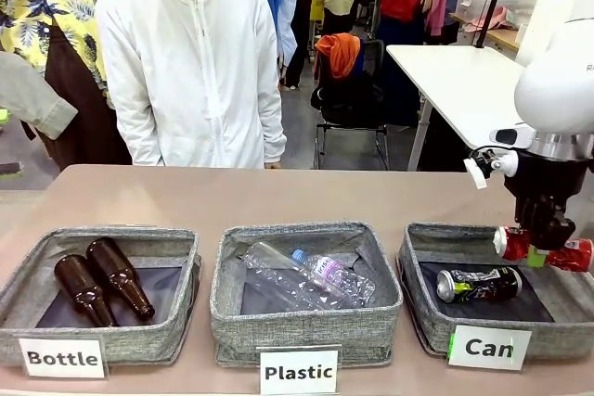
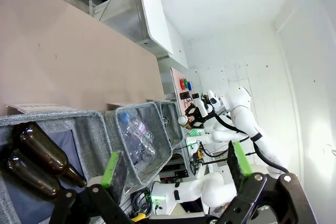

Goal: Sort the can waste into the basket.
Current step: Pick up the can waste from the table and place it in the right Fabric basket.

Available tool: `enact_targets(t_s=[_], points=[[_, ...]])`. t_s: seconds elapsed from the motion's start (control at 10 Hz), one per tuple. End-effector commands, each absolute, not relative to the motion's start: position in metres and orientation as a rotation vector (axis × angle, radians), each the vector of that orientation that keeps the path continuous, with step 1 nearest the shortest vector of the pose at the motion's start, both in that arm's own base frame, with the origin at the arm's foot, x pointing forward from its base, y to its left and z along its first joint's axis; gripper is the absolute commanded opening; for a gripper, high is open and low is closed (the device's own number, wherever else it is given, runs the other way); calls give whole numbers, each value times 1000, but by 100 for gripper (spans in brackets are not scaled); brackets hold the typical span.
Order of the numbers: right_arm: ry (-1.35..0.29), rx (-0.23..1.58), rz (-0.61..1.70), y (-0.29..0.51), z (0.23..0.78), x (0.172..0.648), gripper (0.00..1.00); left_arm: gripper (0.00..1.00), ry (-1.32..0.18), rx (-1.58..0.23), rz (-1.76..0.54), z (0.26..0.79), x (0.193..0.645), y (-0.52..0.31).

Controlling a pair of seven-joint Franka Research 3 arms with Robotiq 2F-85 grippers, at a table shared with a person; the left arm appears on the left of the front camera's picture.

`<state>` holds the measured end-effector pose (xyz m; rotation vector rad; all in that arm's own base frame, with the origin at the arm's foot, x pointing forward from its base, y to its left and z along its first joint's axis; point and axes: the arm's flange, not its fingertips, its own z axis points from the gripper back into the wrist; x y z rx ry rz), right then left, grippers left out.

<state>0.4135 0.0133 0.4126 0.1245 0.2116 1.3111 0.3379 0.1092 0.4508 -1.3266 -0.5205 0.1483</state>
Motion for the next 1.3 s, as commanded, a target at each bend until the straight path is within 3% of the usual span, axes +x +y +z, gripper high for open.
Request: enact_targets(t_s=[0.0,0.1,0.2,0.3,0.4,0.5,0.6,1.0,1.2], points=[[147,157,1350,8,415,418,0,100,-508,-1330,145,453,336,110],[130,160,1349,5,413,418,0,100,-508,-1330,145,453,336,110],[115,180,1340,4,412,420,43,100,-508,-1330,145,453,336,110],[100,192,1328,5,410,423,91,100,-508,-1330,145,453,336,110],[97,186,1321,5,410,423,100,100,-508,-1330,145,453,336,110],[99,187,1321,4,408,424,96,100,-508,-1330,145,453,336,110],[102,193,1322,3,407,425,100,100,-508,-1330,145,453,336,110],[53,292,1232,6,409,428,100,100,-508,-1330,145,453,336,110],[-95,596,795,3,419,437,100,100,-508,-1330,145,453,336,110]])
